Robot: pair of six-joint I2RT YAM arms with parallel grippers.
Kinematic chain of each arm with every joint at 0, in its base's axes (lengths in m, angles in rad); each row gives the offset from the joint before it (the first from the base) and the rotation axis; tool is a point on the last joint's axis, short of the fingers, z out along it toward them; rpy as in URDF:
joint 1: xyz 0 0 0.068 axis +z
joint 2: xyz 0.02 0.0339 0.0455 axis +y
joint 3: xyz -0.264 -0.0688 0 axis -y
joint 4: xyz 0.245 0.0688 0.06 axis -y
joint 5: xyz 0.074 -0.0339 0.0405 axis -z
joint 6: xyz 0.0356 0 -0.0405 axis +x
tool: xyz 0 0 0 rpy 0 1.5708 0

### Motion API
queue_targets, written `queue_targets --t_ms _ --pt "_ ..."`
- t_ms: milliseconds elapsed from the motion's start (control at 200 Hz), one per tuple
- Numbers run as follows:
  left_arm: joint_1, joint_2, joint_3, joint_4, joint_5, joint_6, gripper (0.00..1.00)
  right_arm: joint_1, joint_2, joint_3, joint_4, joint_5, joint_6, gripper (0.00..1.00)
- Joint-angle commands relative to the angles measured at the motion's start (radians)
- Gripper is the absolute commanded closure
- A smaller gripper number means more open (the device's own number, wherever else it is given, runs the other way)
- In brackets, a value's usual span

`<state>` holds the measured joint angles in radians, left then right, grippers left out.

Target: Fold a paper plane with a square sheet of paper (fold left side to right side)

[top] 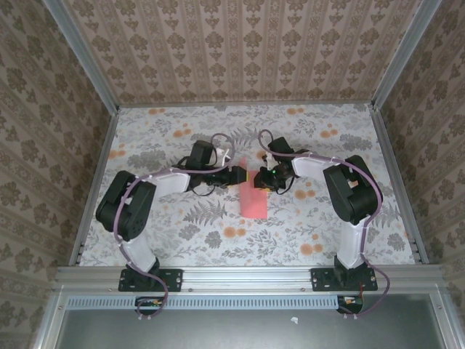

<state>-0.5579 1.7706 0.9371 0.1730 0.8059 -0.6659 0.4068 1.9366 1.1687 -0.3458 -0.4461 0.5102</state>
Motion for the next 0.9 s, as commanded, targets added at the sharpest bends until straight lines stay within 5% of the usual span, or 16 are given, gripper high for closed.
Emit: queue_targets --t_ms 0,310,475,895 --pt "-0.015 0.042 0.023 0.024 0.02 -0.028 0.41 -0.002 -0.04 -0.03 0.033 0.018 0.021 0.69" --pt "-0.023 0.072 0.027 0.036 -0.002 -0.033 0.49 -0.051 -0.211 -0.076 -0.007 0.04 0.042 0.55" --pt "-0.023 0.072 0.025 0.036 -0.019 -0.033 0.52 -0.06 -0.269 -0.155 0.091 -0.045 0.107 0.51" --pt "-0.025 0.07 0.02 0.035 -0.033 -0.035 0.59 -0.037 -0.168 -0.201 0.28 -0.207 0.237 0.64"
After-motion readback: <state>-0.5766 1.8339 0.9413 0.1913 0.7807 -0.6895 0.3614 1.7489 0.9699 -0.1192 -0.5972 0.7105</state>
